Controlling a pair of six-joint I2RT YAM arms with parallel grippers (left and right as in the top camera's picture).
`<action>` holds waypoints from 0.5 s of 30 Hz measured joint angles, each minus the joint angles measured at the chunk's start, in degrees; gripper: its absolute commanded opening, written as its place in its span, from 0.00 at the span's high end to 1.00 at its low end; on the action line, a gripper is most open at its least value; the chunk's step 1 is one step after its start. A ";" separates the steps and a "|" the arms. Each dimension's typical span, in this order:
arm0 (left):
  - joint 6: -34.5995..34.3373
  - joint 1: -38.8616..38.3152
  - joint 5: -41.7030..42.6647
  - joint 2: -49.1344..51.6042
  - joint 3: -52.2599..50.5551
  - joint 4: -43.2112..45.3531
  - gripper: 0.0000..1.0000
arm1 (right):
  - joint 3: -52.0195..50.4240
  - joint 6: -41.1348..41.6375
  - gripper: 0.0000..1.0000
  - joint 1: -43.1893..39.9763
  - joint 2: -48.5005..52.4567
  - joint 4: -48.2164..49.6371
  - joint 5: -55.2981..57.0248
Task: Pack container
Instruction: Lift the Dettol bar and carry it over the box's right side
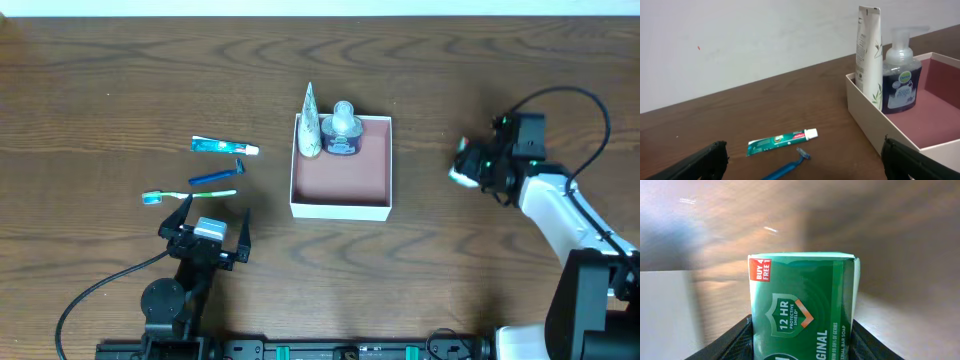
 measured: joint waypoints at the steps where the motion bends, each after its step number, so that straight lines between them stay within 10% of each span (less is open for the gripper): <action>1: 0.00 0.00 0.00 0.00 0.00 0.00 0.02 | 1.07 -0.76 0.49 0.00 -0.26 -0.48 -2.03; 15: 0.00 0.00 0.00 0.00 0.00 0.00 0.02 | 7.39 -4.35 0.48 10.93 -3.08 -0.26 -21.53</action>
